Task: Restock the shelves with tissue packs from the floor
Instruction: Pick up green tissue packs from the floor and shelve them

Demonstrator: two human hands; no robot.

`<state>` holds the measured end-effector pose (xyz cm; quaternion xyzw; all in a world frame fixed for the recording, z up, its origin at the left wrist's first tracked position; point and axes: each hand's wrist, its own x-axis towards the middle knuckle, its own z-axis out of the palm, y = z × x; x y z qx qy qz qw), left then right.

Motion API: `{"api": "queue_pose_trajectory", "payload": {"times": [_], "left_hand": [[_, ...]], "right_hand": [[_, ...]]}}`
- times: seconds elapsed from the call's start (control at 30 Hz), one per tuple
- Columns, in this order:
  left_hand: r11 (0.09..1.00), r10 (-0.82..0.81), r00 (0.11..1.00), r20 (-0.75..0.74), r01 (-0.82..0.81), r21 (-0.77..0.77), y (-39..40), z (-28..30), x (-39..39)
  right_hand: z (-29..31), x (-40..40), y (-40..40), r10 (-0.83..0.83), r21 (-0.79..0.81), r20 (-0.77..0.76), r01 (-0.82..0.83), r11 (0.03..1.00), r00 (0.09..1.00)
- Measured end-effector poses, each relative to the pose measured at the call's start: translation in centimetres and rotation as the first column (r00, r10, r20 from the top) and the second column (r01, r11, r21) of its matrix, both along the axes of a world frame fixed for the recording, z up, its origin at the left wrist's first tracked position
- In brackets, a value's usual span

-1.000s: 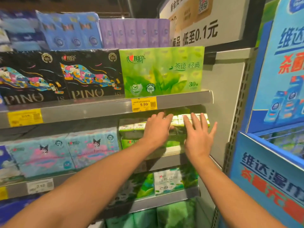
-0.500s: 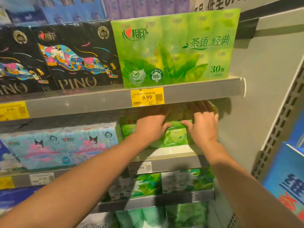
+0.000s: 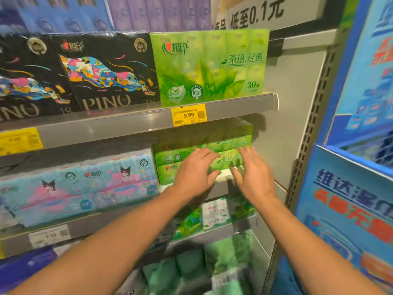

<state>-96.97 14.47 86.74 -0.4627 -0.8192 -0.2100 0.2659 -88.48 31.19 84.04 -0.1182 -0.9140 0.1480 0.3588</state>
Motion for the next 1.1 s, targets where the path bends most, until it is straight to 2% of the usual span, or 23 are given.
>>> {"api": "queue_pose_trajectory", "payload": {"times": [0.2,0.3,0.43,0.63,0.8,0.97,1.1], "left_hand": [[0.968,-0.241,0.953,0.186,0.249,-0.02,0.1,-5.7,8.6],[0.925,-0.33,0.893,0.306,0.371,-0.084,0.4,-10.0,14.9],[0.848,-0.468,0.795,0.387,0.526,-0.056,1.4,-13.9,23.7],[0.648,-0.585,0.592,0.555,0.752,-0.12,3.0,-19.0,39.4],[0.428,-0.637,0.464,0.615,0.877,-0.217,5.3,-22.7,53.9],[0.246,-0.61,0.415,0.675,0.909,-0.336,7.5,-26.3,69.0],[0.107,-0.564,0.349,0.748,0.929,-0.353,7.9,-31.0,78.8]], "right_hand": [[-5.5,13.8,-4.1,-0.203,-0.06,0.075,0.208,0.976,0.976],[-9.5,22.3,-6.5,-0.341,-0.132,0.153,0.362,0.923,0.927],[-14.3,35.0,-9.9,-0.477,-0.165,0.28,0.532,0.831,0.833],[-19.1,52.8,-14.0,-0.658,-0.223,0.45,0.789,0.572,0.604],[-22.3,65.9,-16.1,-0.705,-0.294,0.545,0.891,0.346,0.454],[-25.7,79.2,-17.8,-0.707,-0.348,0.632,0.932,0.106,0.317],[-29.1,87.2,-18.4,-0.668,-0.372,0.702,0.927,-0.047,0.248]]}}
